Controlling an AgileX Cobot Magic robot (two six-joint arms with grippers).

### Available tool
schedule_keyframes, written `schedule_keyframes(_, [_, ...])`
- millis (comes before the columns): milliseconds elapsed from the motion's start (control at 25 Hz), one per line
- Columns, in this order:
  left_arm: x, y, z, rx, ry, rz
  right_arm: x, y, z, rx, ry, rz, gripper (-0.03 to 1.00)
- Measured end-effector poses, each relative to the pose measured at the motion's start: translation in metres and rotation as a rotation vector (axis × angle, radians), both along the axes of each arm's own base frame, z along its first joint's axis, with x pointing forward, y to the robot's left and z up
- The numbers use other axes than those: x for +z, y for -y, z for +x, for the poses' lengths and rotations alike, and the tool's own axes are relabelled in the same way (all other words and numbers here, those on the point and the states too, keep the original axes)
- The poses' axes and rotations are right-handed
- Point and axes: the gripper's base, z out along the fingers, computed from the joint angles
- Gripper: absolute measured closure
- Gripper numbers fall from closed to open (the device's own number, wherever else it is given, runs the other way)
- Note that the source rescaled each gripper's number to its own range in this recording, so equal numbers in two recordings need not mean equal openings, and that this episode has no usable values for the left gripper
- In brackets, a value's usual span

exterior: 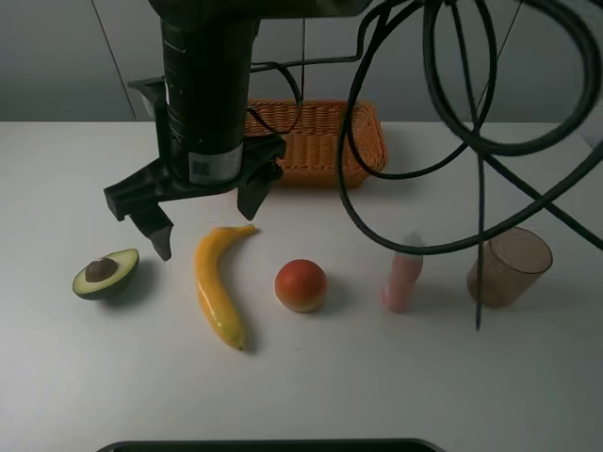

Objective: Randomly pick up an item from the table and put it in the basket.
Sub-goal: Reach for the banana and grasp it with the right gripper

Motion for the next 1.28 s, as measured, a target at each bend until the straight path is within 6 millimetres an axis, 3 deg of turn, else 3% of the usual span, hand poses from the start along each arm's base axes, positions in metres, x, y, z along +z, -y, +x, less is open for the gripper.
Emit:
schedule_keyframes(320, [0.0,0.0,0.0,0.0,0.0,0.0,-0.053,-0.017,0.001,-0.058,-0.024,-0.046,-0.03])
schedule_keyframes(720, [0.0,0.0,0.0,0.0,0.0,0.0,-0.085,-0.027,0.006,-0.145,0.012,-0.057,-0.03])
schedule_keyframes(1000, [0.0,0.0,0.0,0.0,0.0,0.0,-0.096,-0.041,0.016,-0.171,0.025,-0.045,-0.03])
schedule_keyframes(1280, [0.0,0.0,0.0,0.0,0.0,0.0,-0.118,-0.04,0.018,-0.164,0.024,-0.11,-0.03])
